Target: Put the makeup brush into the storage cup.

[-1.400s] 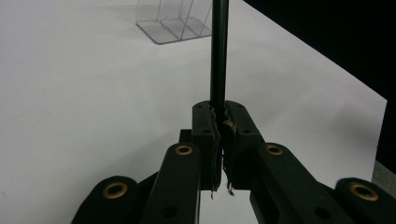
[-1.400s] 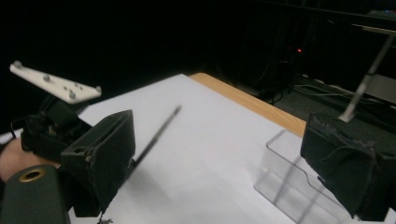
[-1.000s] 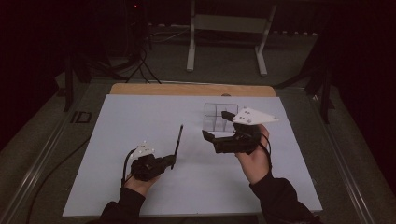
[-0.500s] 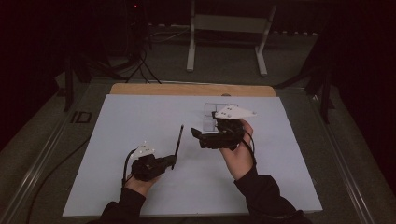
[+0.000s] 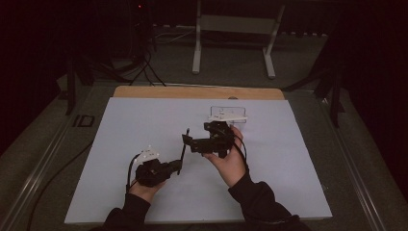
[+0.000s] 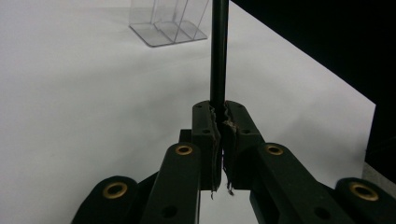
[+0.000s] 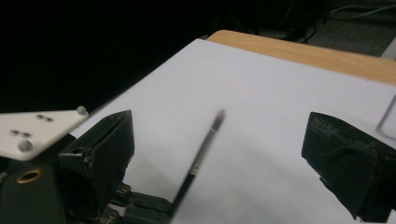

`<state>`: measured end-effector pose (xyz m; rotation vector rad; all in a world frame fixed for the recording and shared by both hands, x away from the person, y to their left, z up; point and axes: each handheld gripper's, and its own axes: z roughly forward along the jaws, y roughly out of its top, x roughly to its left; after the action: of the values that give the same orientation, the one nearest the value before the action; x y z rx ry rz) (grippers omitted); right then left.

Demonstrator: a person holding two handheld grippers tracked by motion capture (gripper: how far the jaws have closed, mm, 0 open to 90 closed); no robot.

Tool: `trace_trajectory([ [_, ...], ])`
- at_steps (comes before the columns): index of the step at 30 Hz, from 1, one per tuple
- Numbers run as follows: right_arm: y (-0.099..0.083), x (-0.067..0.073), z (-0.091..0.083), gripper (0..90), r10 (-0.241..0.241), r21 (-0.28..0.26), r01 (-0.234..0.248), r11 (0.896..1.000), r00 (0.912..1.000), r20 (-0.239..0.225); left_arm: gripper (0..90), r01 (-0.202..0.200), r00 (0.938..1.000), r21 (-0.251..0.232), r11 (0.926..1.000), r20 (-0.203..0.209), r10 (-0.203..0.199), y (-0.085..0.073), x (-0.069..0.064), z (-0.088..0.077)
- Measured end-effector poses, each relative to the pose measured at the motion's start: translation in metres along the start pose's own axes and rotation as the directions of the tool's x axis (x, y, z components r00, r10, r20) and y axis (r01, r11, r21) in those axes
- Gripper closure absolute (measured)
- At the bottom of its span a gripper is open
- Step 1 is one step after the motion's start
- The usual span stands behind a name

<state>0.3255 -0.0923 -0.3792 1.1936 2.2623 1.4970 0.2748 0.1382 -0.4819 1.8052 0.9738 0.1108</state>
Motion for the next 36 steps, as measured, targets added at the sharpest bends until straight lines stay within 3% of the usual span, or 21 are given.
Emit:
trace_trajectory([
  [4,-0.001,0.000,0.006,10.3,0.053,0.007,-0.053,0.999,0.9985,-0.013,84.9,0.000,1.0000,-0.001,1.0000,0.002,0.000,0.000,0.000,0.000],
  [9,-0.003,0.000,0.010,15.1,0.079,0.011,-0.079,0.997,0.9968,-0.002,84.9,0.000,1.0000,-0.010,1.0000,0.002,0.000,0.000,0.000,-0.001],
  [13,-0.005,0.001,0.014,24.3,0.112,0.024,-0.112,0.993,0.9937,0.006,84.9,-0.002,1.0000,-0.005,1.0000,0.007,0.002,0.000,0.000,-0.001],
  [14,-0.006,0.001,0.016,33.8,0.129,0.038,-0.129,0.991,0.9917,0.001,84.9,-0.003,1.0000,-0.012,0.9999,0.003,0.003,0.000,-0.001,-0.001],
  [15,-0.006,0.001,0.016,33.8,0.129,0.038,-0.129,0.991,0.9917,0.001,85.0,-0.003,1.0000,-0.012,0.9999,0.003,0.003,0.000,-0.001,-0.001],
  [16,-0.007,0.001,0.018,42.5,0.142,0.046,-0.141,0.989,0.9899,-0.004,84.9,0.000,1.0000,-0.015,0.9999,0.003,0.000,0.000,-0.001,-0.001],
  [17,-0.007,0.001,0.018,42.5,0.142,0.046,-0.141,0.989,0.9899,-0.004,84.9,0.000,1.0000,-0.015,0.9999,0.003,0.000,0.000,-0.001,-0.001],
  [18,-0.008,0.001,0.020,49.1,0.154,0.051,-0.154,0.987,0.9880,-0.010,84.9,-0.001,1.0000,-0.015,0.9999,0.005,0.001,0.001,0.000,-0.002],
  [32,-0.013,0.001,0.033,76.7,0.203,0.084,-0.199,0.976,0.9782,-0.043,84.9,-0.005,1.0000,-0.020,0.9998,0.005,0.005,0.001,-0.001,-0.002],
  [36,-0.014,0.001,0.034,78.9,0.214,0.088,-0.209,0.974,0.9757,-0.050,84.9,-0.012,0.9999,-0.018,0.9998,0.002,0.012,0.001,-0.001,-0.002],
])
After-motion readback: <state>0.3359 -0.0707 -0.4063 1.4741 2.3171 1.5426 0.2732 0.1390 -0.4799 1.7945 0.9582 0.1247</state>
